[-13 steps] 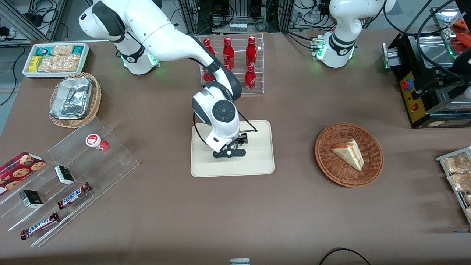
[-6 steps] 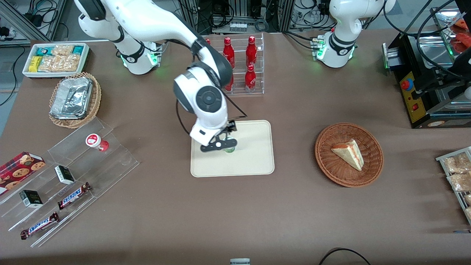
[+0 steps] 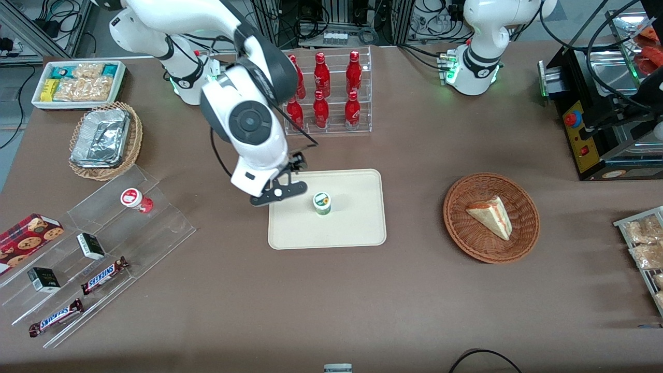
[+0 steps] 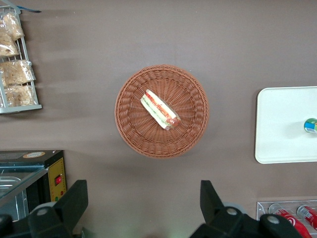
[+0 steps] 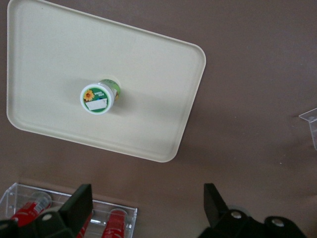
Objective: Place green gum on tray
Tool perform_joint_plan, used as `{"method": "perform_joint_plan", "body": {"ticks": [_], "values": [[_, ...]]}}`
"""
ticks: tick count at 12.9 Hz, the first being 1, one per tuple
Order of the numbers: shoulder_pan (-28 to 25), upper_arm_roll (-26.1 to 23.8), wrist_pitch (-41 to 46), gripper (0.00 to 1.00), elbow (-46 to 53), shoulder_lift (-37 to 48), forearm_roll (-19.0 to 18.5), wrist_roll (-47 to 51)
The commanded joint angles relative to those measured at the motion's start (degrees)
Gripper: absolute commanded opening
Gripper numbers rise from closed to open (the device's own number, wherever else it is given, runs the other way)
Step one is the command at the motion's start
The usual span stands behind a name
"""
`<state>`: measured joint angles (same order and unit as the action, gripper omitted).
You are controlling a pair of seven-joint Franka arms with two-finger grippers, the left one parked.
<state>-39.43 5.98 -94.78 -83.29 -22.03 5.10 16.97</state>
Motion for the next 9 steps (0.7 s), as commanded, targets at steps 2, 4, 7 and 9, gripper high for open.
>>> {"method": "perform_joint_plan", "body": {"ticks": [2,4,7,9], "values": [[4.17,-0.26,3.99,1.00,-0.47,3.74,0.44,-4.31],[7.07,-0.44,3.99,1.00,-2.13,6.37,0.44,-4.40],[12.34,-0.79,3.81,1.00,-5.04,8.58,0.44,-4.40],[15.51,-0.71,3.90,1.00,-5.74,9.02,0.26,-7.37]]}}
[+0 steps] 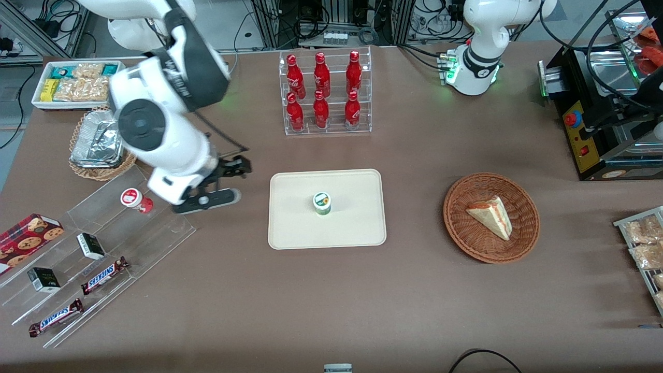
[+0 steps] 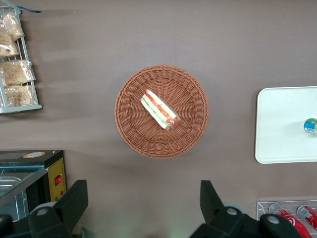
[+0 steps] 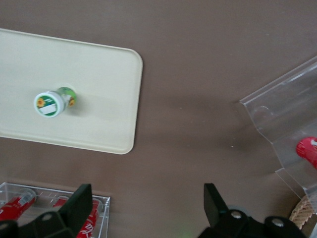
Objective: Place green gum on tray
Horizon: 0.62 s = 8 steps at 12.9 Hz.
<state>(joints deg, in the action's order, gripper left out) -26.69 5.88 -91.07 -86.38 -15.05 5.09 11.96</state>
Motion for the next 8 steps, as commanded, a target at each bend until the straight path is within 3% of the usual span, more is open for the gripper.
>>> {"method": "perform_joint_plan", "body": {"ticks": [1,8], "values": [[4.61,-0.61,0.11,1.00,-3.61,2.83,-0.51,-3.68],[17.97,-1.40,-2.18,1.00,-10.46,11.17,-0.70,-6.33]]}}
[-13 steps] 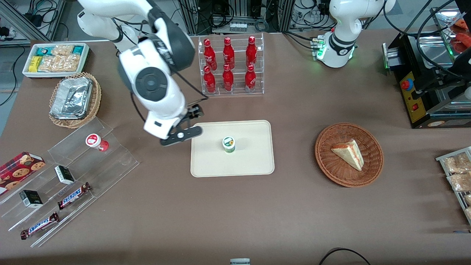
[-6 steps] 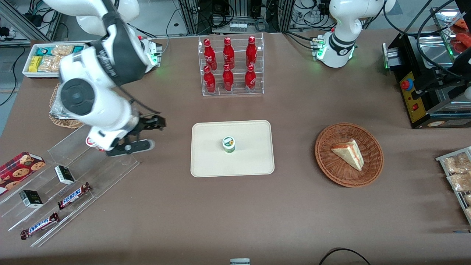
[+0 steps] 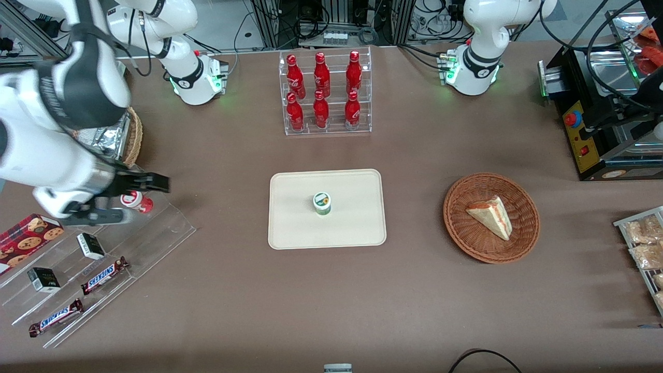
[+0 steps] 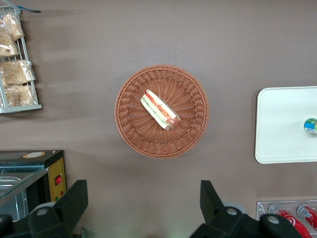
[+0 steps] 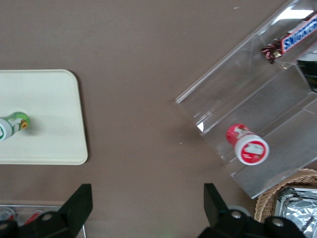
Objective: Place green gum on tray
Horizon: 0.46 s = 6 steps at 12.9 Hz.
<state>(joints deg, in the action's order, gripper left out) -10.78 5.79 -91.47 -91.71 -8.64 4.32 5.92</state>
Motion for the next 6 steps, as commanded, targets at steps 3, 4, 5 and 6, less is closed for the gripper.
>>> {"method": "perform_joint_plan", "body": {"ticks": [3,4,5,6], "values": [[6.82,-3.50,-1.26,1.00,-7.96,8.02,-0.27,-1.60],[7.52,-3.50,-1.08,1.00,-7.96,8.64,-0.53,-2.05],[8.92,-3.67,-0.91,1.00,-7.96,9.25,-0.62,-2.31],[9.81,-4.20,-0.64,1.00,-7.96,9.69,-0.71,-2.84]]}}
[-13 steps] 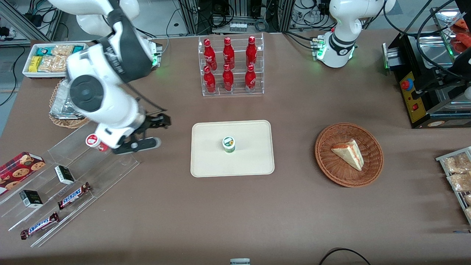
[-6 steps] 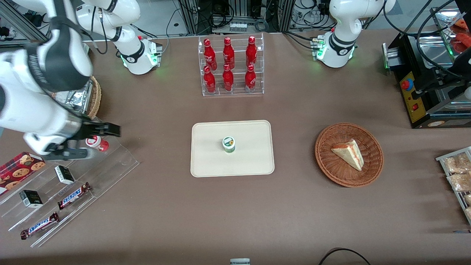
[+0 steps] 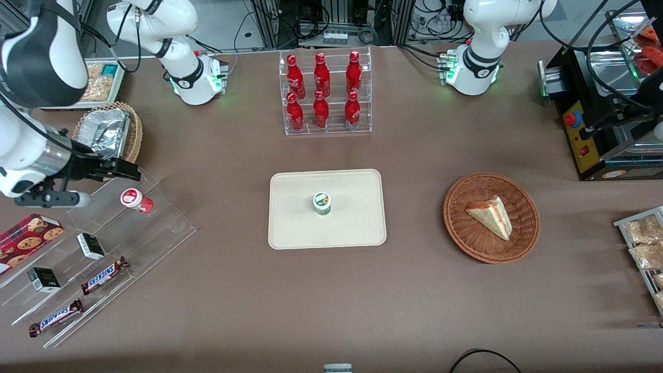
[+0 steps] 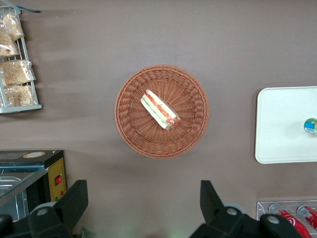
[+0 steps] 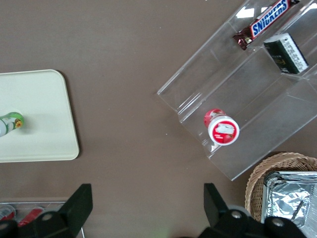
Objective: Place green gum on tray
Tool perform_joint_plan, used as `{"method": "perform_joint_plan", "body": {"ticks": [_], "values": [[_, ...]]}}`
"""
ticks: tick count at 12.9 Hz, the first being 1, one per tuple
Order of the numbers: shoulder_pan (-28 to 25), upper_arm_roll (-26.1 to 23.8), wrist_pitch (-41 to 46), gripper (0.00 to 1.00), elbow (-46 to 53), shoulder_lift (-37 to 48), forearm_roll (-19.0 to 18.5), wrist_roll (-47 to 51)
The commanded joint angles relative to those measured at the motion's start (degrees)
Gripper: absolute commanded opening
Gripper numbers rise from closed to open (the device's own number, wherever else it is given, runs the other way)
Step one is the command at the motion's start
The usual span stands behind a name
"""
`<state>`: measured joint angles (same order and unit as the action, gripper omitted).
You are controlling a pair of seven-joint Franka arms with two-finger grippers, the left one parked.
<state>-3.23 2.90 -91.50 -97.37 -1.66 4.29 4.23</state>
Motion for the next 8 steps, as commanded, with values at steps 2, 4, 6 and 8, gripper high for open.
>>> {"method": "perform_joint_plan", "body": {"ticks": [2,4,6,8], "values": [[3.58,-1.58,1.66,1.00,-2.21,3.67,-1.64,-1.77],[4.19,-1.58,3.24,1.00,-1.95,4.55,-3.49,-2.03],[4.28,-1.58,5.70,1.00,-1.24,5.00,-3.58,-1.77],[4.28,-1.49,8.16,1.00,-0.10,5.44,-3.58,-1.16]]}}
